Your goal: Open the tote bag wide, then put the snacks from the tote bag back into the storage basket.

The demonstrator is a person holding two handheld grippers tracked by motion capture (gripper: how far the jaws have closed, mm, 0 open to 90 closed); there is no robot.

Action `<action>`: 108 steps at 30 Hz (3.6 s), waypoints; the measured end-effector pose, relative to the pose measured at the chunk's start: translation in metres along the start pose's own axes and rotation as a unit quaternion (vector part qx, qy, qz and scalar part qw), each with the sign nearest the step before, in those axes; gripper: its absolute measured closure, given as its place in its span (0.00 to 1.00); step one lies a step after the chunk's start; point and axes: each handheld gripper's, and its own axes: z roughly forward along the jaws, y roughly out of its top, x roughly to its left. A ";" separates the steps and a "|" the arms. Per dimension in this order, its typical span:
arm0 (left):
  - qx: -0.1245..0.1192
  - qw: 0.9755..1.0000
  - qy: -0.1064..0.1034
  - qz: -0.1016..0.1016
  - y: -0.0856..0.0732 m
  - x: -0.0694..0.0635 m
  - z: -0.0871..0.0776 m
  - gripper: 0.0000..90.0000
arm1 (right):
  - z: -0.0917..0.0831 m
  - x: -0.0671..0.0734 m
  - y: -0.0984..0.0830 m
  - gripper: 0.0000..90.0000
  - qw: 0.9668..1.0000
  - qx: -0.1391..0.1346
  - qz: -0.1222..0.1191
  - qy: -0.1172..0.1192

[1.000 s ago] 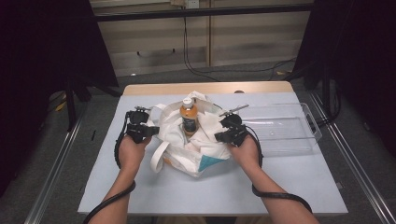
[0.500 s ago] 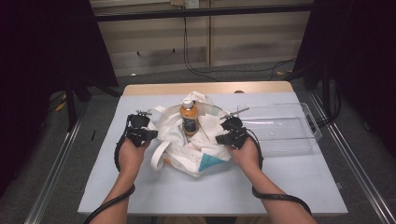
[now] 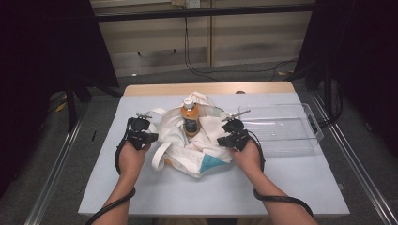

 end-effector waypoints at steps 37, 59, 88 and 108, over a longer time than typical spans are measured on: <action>-0.023 0.997 -0.054 -0.048 -0.009 -0.010 -0.027 0.91 | -0.020 0.022 0.016 1.00 0.999 -0.025 -0.023 0.033; -0.012 0.999 -0.038 -0.035 -0.026 -0.013 -0.017 0.98 | -0.003 0.023 -0.004 1.00 0.999 -0.013 -0.023 0.040; -0.088 0.995 -0.046 -0.015 -0.019 -0.005 -0.039 0.39 | -0.018 0.016 0.013 0.49 0.999 -0.053 -0.009 0.007; -0.091 0.995 -0.051 -0.004 -0.018 -0.009 -0.043 0.16 | -0.018 0.020 0.029 0.26 0.997 -0.079 -0.019 0.004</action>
